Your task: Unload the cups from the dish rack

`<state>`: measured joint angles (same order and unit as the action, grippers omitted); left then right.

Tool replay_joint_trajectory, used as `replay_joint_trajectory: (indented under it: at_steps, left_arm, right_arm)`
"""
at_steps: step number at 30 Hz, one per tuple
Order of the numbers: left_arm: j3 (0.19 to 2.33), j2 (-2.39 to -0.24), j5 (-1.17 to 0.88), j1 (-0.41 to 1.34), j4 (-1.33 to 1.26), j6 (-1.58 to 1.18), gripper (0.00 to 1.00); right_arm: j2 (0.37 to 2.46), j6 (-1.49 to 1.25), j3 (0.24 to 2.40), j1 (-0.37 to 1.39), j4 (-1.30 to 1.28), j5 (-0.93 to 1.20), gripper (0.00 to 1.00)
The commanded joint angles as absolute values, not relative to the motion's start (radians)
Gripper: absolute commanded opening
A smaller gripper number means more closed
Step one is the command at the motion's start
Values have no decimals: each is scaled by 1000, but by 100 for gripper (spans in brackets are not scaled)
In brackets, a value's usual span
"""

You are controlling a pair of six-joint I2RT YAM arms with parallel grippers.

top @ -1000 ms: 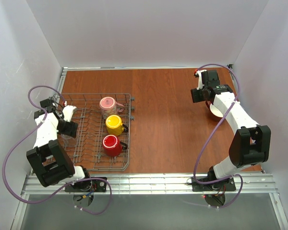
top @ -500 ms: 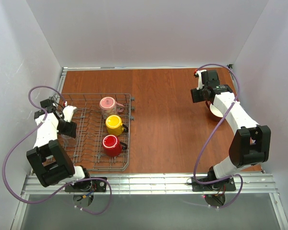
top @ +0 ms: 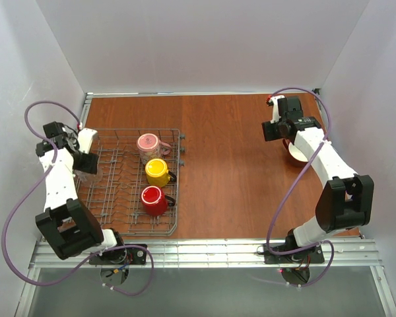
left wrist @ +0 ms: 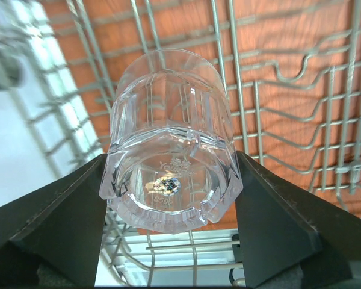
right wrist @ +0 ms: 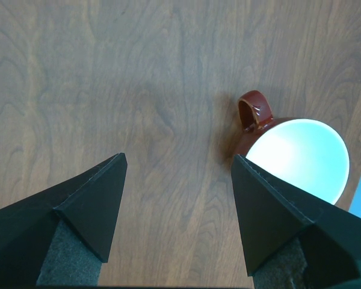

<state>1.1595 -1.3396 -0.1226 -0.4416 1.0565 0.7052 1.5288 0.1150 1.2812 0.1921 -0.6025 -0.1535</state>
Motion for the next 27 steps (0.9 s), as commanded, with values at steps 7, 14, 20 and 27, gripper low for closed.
replay_joint_trajectory:
  at_steps: [7,14,20,27]
  left_arm:
    - [1587,-1347,-452,-445,1118,565,0]
    - [1729,-1336,-926,-428,1033,389,0]
    - [1690,-1364,-1101,-260,919,232,0]
    - [1592,-1356,-1210,-103,752,77,0]
  right_arm:
    - [1385,97,1331,209,-505,199,66]
    - [1260,-184,1176,262,-55,694,65]
    - [1290,-406,1123,460,360,741,66]
    - [1396,-681,1135,543,713,821,65]
